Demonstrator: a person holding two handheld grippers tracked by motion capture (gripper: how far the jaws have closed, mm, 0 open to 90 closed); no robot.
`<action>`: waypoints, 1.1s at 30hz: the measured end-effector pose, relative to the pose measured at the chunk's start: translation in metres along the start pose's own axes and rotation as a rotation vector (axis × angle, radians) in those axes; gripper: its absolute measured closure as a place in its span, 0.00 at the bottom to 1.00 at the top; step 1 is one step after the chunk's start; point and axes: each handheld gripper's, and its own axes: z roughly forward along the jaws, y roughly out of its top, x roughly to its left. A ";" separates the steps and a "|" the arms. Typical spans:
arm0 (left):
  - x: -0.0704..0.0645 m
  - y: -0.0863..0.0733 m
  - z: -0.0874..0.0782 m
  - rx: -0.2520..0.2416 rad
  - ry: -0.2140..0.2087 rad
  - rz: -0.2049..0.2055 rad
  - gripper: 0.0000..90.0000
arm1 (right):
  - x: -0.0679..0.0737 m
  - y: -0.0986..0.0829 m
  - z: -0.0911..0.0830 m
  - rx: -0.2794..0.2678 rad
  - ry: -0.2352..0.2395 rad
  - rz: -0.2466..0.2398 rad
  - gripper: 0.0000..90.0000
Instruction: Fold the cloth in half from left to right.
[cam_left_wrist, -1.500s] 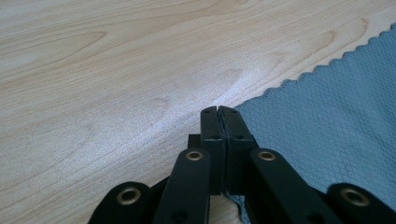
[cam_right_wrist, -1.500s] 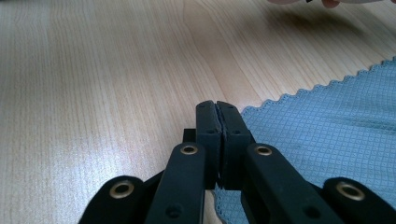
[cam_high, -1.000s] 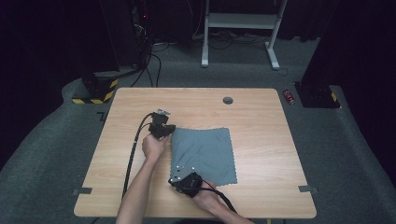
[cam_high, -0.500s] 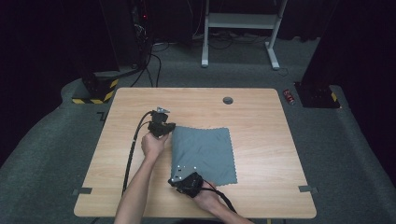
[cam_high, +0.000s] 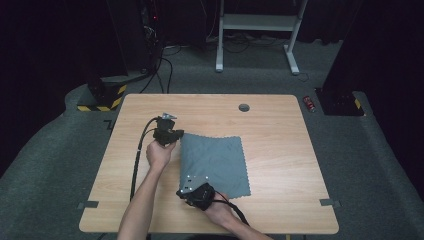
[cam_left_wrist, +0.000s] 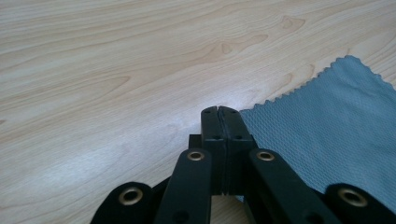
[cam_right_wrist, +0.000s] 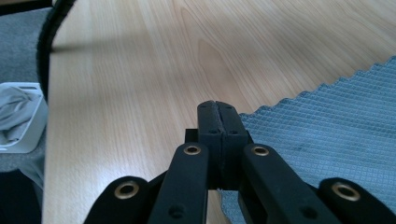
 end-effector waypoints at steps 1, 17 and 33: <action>0.001 0.000 -0.003 -0.004 0.002 0.000 1.00 | 0.000 0.002 0.001 -0.004 0.004 -0.008 1.00; 0.004 0.003 -0.015 -0.042 0.003 -0.009 1.00 | 0.000 0.012 -0.014 -0.041 0.002 -0.014 1.00; -0.024 0.015 0.013 -0.040 -0.041 0.021 1.00 | -0.016 -0.022 -0.038 -0.040 -0.045 0.052 1.00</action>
